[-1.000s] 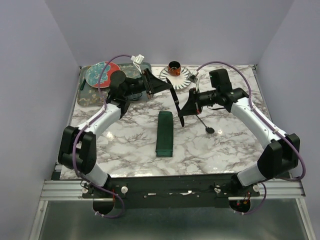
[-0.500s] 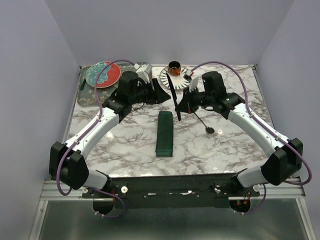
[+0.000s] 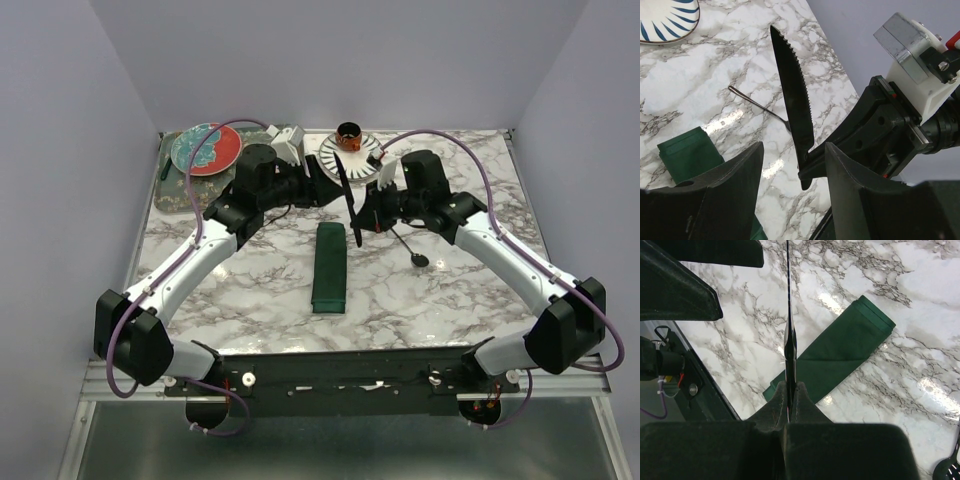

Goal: Fold the napkin into a case and place the utensils inside
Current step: Pass from the right arm to the left

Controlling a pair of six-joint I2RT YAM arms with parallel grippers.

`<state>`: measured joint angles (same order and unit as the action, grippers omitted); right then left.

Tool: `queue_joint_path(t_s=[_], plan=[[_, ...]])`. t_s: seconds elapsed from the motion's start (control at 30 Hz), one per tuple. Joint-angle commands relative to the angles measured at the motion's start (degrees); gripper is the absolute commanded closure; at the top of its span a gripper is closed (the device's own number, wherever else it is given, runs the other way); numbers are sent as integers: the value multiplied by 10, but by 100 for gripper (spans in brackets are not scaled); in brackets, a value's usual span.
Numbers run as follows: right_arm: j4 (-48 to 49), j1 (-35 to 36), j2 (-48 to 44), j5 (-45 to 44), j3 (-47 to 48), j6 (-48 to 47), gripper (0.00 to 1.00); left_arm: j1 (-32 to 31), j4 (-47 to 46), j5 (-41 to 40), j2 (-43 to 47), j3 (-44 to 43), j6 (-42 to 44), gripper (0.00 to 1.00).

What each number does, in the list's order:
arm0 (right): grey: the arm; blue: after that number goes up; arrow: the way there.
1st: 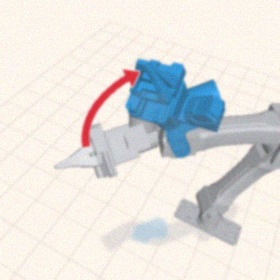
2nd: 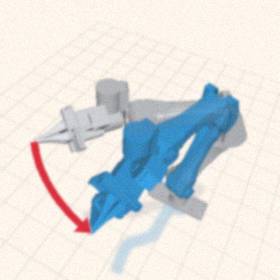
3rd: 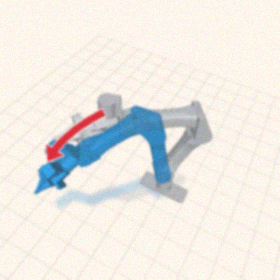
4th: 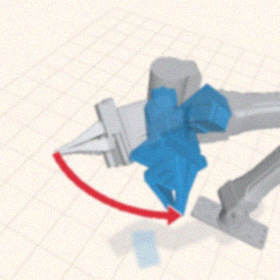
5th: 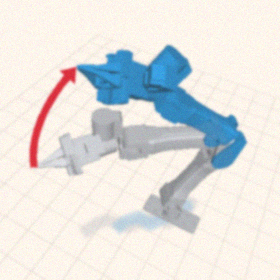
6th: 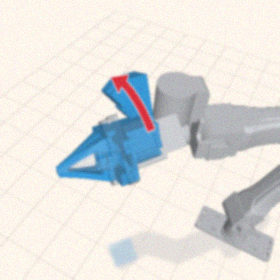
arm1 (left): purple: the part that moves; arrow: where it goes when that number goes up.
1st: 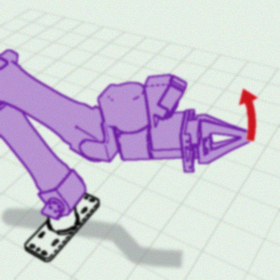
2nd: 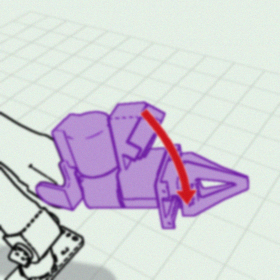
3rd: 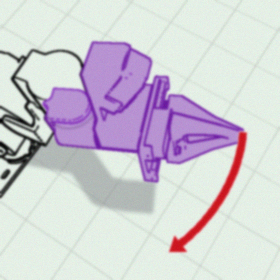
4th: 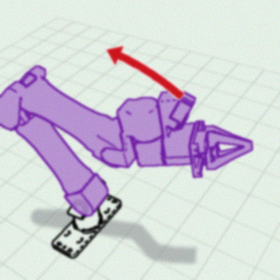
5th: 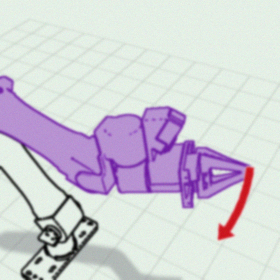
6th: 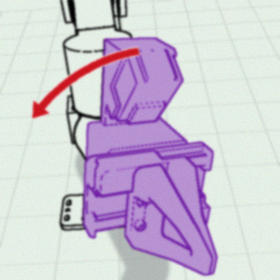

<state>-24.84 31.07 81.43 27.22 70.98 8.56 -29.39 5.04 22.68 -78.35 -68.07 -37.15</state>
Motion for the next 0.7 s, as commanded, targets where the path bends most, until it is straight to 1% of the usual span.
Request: queue_joint_path(t_s=[0.0,0.2,0.33,0.47,0.67], plan=[[38,3,-23,3,-4,15,99,-7,-15,-13,-9,-8,-8,36],[48,4,-22,19,-3,26,99,-10,-15,-7,-27,-21,-11,32],[52,4,-20,29,-3,31,99,-10,-29,8,-30,-20,-14,26],[52,4,-19,32,-4,34,99,-11,-41,12,-27,-14,-16,27],[53,4,-17,36,-6,32,99,-11,-47,21,-32,-17,-19,35]])
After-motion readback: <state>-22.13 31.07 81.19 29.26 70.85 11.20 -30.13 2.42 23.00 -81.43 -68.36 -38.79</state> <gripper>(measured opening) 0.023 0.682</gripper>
